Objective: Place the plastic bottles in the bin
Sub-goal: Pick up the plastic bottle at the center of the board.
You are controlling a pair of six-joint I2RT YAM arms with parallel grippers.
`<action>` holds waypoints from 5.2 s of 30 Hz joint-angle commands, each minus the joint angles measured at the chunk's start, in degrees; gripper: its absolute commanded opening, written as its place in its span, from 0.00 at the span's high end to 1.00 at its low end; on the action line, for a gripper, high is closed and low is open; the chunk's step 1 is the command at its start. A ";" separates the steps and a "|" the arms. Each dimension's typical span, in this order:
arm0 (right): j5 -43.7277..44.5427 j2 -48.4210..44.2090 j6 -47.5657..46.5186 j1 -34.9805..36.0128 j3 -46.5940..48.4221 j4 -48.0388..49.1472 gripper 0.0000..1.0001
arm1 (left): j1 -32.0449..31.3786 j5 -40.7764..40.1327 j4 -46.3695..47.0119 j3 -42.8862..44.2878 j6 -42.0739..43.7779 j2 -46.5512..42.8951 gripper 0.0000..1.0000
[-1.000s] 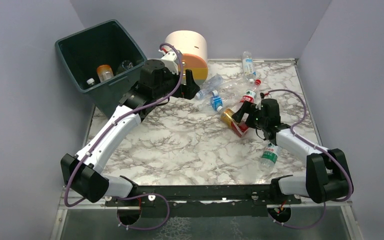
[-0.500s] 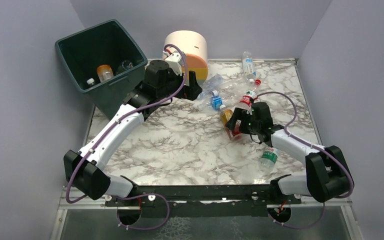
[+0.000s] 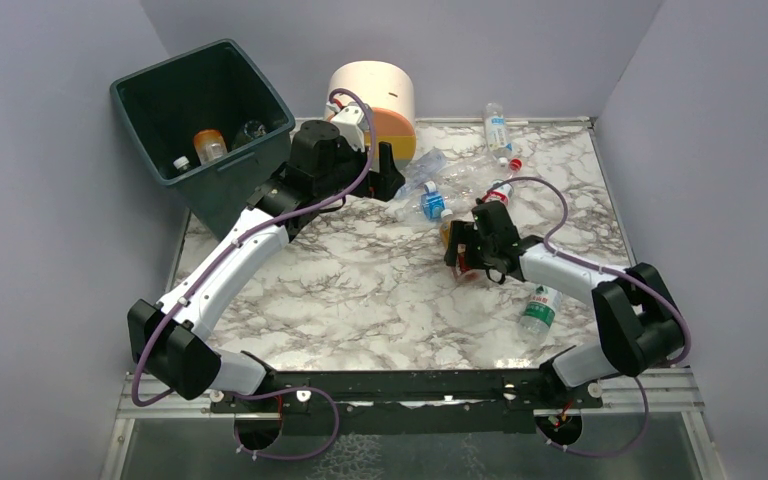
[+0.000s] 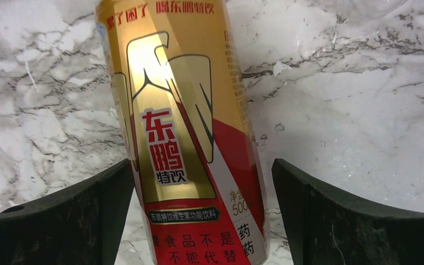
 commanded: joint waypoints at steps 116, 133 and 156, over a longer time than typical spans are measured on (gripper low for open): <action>3.48 -11.98 -10.54 18.50 19.16 38.49 0.55 | -0.66 4.51 9.87 16.56 -0.02 -0.67 0.01; 7.65 -9.15 -14.43 23.93 22.93 38.13 0.54 | -0.86 4.30 10.87 15.44 -0.96 -1.38 0.04; 8.53 -10.42 -13.43 24.12 21.71 35.46 0.15 | -0.92 -0.09 3.32 20.48 2.51 -0.19 0.49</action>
